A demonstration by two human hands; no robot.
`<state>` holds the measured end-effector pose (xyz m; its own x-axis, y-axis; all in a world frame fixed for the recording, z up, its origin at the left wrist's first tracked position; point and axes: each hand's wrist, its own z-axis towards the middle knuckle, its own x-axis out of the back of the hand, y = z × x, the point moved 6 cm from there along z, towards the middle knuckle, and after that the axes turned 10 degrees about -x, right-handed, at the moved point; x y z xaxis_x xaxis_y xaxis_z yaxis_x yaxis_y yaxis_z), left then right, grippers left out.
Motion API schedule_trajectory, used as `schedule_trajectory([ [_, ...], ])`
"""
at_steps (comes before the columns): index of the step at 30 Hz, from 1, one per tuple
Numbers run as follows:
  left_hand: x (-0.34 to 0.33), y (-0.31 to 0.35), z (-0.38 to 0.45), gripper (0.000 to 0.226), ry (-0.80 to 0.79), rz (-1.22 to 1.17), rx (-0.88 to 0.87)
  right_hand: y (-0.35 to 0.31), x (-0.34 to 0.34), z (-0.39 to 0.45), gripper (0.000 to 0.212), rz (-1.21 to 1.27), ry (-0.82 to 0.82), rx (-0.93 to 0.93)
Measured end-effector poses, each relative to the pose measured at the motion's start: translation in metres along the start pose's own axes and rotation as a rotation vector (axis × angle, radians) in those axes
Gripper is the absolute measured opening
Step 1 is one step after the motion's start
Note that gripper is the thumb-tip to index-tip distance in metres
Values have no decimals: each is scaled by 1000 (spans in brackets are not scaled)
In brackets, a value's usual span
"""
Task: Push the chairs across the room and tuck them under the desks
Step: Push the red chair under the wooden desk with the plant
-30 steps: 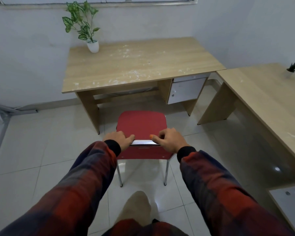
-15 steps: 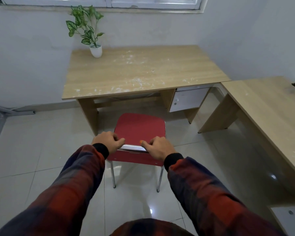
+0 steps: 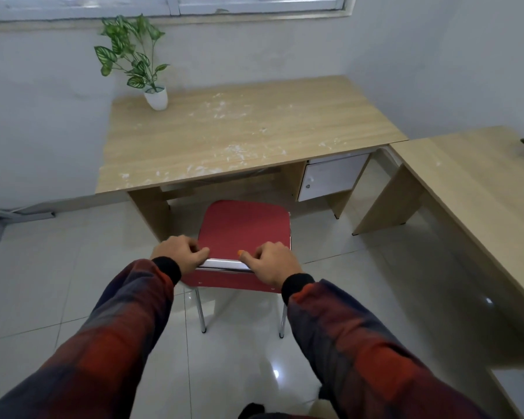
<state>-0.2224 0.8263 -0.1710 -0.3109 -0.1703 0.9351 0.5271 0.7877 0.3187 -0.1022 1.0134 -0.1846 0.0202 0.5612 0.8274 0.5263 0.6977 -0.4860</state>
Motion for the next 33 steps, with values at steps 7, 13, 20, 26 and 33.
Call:
schedule_trajectory([
  [7, -13, 22, 9, 47, -2, 13, 140, 20, 25, 15, 62, 9, -50, 81],
  [13, -30, 68, 7, 47, -34, -17, 235, 59, 51, 34, 61, -11, -132, 182],
  [20, -51, 142, 1, 51, 30, -64, 299, 111, 93, 52, 54, -82, -190, 282],
  [26, -60, 167, -11, 50, 75, -58, 380, 130, 98, 48, 68, -102, -225, 330],
  [33, -56, 158, -2, 44, 78, -53, 403, 126, 98, 55, 65, -84, -140, 319],
])
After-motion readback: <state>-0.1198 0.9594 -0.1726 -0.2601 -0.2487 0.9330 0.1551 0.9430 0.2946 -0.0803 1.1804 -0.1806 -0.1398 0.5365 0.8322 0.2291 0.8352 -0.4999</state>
